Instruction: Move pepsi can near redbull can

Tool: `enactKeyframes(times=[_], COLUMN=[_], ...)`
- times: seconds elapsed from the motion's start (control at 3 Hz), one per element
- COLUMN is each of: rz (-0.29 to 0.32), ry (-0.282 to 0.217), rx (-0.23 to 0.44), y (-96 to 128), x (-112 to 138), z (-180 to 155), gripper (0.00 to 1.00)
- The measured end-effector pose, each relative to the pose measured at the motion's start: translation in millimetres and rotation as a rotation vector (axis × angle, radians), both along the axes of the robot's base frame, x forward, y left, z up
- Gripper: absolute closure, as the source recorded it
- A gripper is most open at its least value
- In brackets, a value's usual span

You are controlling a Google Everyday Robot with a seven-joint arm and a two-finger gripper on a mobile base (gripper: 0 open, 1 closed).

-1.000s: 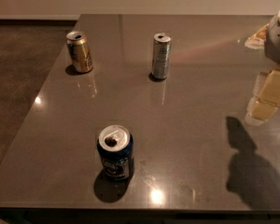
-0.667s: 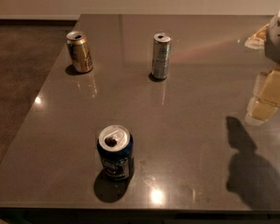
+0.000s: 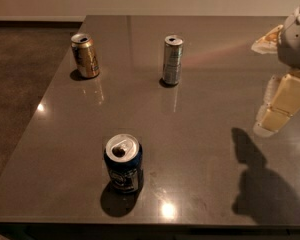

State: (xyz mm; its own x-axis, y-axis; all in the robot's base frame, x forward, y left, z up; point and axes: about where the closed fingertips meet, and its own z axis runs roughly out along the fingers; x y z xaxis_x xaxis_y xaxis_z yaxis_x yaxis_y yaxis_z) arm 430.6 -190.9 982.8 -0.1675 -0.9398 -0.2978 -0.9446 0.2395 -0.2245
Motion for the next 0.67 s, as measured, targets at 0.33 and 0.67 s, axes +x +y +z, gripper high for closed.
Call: enactKeyframes(times=[0.33, 0.67], rz=[0.077, 0.122], ry=[0.007, -0.012], rx=[0.127, 0.231], y=[38, 82], x=[-20, -43], z=[1, -2], gripper=[0.0, 0.0])
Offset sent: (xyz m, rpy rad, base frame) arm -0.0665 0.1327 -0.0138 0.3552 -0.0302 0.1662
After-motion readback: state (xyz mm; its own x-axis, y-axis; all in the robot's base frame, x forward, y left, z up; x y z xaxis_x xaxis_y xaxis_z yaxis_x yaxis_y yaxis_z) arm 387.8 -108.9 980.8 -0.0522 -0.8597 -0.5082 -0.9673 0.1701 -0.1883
